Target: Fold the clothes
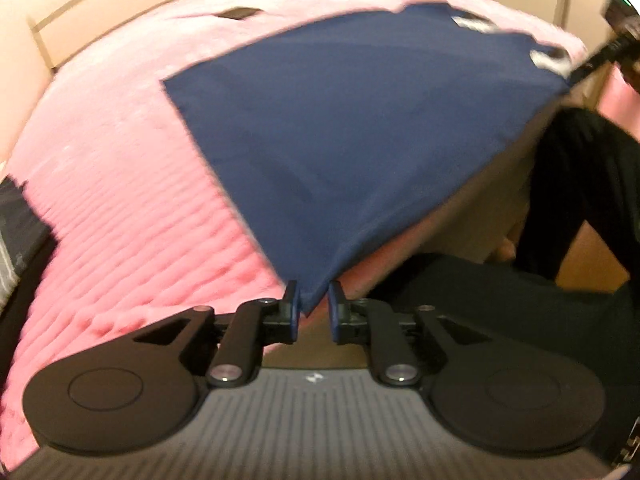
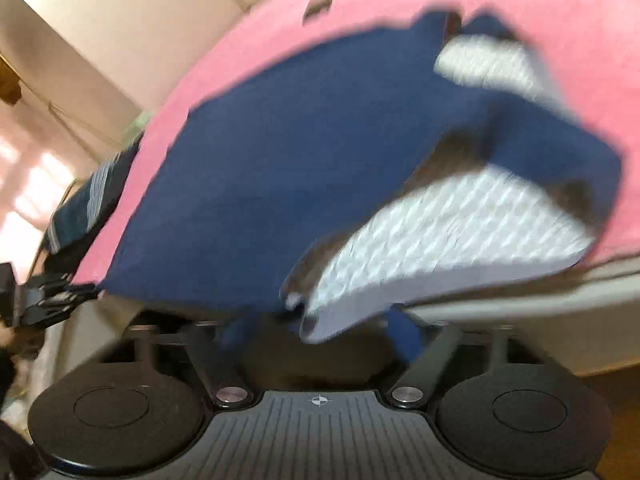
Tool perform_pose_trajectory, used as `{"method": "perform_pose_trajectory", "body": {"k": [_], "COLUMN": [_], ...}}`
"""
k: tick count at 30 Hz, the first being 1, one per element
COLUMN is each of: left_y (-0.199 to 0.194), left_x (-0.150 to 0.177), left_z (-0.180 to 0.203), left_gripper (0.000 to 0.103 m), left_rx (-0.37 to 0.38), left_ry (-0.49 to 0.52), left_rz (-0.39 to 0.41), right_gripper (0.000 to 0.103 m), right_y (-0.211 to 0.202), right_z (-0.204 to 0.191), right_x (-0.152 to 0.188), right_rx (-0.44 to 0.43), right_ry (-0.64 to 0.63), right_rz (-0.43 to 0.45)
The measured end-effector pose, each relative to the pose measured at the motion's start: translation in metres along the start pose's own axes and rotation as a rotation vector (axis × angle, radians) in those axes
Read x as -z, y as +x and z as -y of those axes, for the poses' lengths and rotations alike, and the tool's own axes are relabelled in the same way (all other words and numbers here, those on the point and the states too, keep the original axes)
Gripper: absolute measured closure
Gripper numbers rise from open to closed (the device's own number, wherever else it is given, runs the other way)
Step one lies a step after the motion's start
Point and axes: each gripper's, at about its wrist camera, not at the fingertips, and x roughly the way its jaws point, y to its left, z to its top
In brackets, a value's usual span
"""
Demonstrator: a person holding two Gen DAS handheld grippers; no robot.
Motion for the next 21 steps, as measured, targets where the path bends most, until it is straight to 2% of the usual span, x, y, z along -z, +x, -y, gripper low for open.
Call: {"method": "perform_pose_trajectory", "body": {"k": [3, 6, 9, 11, 14, 17, 21], "left_y": [-0.008, 0.002, 0.022, 0.039, 0.064, 0.077, 0.070], "left_x": [-0.010, -0.029, -0.049, -0.060, -0.070, -0.066, -0.056], "left_z": [0.001, 0.009, 0.015, 0.019, 0.021, 0.019, 0.007], "left_gripper": [0.090, 0.084, 0.077, 0.077, 0.075, 0.073, 0.070], "left_rx": [-0.015, 0.006, 0.041, 0.071, 0.098, 0.107, 0.091], "left_ry": [-0.036, -0.047, -0.061, -0.078, -0.104, -0.116, -0.157], "left_rz": [0.061, 0.100, 0.120, 0.112, 0.069, 0.026, 0.002], "right_gripper": [0.027, 0.027, 0.027, 0.027, 0.027, 0.027, 0.027], "right_y": [-0.013, -0.006, 0.015, 0.032, 0.046, 0.023, -0.017], "right_z": [-0.009, -0.018, -0.021, -0.010, 0.020, 0.057, 0.085], "right_x": [-0.008, -0.027, -0.047, -0.058, -0.063, -0.055, -0.045], "right_rx": [-0.026, -0.051, -0.077, -0.084, -0.007, 0.036, 0.193], "right_ry": [-0.007, -0.013, -0.014, -0.003, 0.007, 0.063, 0.105], "right_rz": [0.094, 0.163, 0.175, 0.137, 0.093, 0.133, 0.159]}}
